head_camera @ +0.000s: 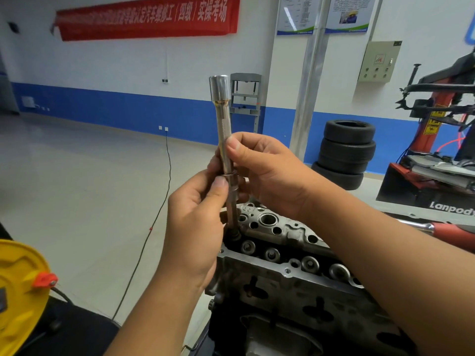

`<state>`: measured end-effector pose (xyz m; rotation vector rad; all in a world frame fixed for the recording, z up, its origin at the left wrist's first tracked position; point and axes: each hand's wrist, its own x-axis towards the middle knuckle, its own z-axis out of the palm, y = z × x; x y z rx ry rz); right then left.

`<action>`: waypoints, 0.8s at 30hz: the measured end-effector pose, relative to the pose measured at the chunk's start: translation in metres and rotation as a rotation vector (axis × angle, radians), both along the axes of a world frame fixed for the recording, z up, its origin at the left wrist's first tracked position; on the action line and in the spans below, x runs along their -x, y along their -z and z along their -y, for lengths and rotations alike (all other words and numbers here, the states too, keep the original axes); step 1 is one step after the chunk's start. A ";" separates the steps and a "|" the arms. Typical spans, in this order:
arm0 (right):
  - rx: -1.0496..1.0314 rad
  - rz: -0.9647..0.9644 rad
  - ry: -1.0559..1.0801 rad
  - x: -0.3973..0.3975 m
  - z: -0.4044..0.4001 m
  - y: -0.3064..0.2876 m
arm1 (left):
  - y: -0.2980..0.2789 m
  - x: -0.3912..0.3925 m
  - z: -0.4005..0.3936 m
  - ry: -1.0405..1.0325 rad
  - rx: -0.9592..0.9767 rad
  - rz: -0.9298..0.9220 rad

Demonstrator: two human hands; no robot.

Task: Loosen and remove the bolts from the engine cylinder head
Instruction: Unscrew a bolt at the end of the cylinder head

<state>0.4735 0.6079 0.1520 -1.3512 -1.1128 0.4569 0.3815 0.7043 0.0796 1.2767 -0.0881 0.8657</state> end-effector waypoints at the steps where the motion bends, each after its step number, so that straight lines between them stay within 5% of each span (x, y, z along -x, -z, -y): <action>1: 0.006 -0.006 -0.002 0.000 0.000 0.000 | 0.000 0.000 0.000 -0.021 -0.013 -0.009; 9: 0.001 -0.058 -0.036 -0.001 -0.003 0.001 | -0.001 0.003 0.002 -0.221 -0.030 -0.012; 17: -0.019 -0.034 -0.020 -0.002 -0.003 0.000 | -0.001 0.001 0.000 0.025 0.032 0.039; 24: 0.043 -0.061 -0.022 -0.002 -0.004 0.000 | 0.002 -0.001 -0.001 -0.145 0.006 0.001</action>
